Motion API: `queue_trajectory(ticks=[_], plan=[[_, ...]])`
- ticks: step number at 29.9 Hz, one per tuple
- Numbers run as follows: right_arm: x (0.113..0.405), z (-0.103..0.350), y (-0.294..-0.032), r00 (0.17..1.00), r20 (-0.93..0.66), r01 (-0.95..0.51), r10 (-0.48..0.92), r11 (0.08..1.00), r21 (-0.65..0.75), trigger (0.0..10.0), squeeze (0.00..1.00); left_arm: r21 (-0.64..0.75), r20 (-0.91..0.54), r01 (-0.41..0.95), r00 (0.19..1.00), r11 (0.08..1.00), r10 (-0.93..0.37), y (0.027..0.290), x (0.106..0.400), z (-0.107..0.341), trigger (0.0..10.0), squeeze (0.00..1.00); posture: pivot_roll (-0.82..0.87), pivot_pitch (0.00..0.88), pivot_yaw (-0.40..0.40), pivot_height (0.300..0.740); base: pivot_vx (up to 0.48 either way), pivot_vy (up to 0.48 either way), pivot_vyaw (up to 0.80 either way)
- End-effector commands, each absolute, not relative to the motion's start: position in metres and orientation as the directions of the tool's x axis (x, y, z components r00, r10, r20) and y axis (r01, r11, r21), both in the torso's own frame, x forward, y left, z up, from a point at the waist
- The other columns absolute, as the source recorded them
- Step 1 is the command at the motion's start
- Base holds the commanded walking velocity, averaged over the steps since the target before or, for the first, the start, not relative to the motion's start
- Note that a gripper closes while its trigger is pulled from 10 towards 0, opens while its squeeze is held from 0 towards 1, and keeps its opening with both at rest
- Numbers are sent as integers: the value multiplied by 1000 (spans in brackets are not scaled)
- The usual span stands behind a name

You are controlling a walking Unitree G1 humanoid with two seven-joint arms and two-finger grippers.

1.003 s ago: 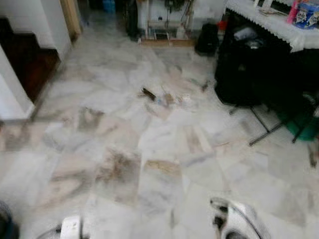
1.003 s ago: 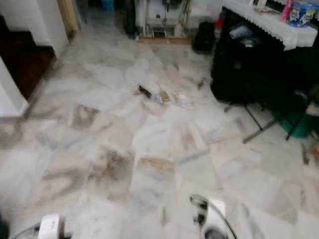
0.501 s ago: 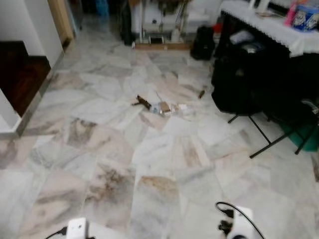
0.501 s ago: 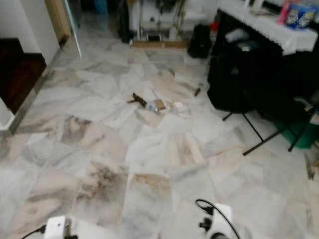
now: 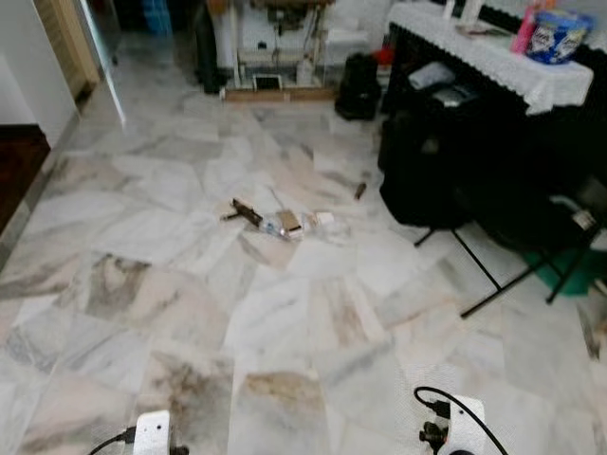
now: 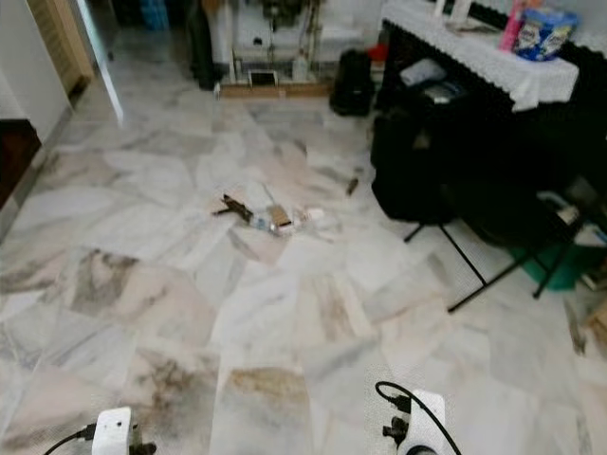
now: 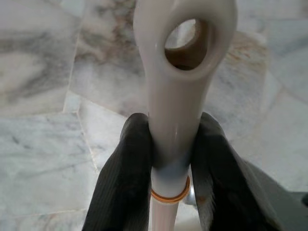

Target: Sweep floor

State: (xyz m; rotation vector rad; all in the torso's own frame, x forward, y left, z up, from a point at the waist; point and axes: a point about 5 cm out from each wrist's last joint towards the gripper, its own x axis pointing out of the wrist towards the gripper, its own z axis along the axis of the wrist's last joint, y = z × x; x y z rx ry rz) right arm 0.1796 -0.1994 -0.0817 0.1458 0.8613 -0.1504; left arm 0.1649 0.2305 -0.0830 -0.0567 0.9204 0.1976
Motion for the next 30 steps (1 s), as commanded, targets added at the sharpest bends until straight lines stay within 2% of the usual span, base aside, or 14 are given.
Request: queue_trajectory(ticks=[1, 30], plan=[[179, -81, -205, 646, -758, 198, -88, 979, 54, 10000, 0, 26, -798, -191, 587, 981, 136, 226, 166, -84, 10000, 0, -44, 0, -56, 740, 416, 0, 0], [174, -84, -201, 628, -775, 201, -75, 977, 68, 10000, 0, 29, -800, -182, 585, 983, 133, 228, 162, -85, 10000, 0, -47, 0, -47, 740, 418, 0, 0]])
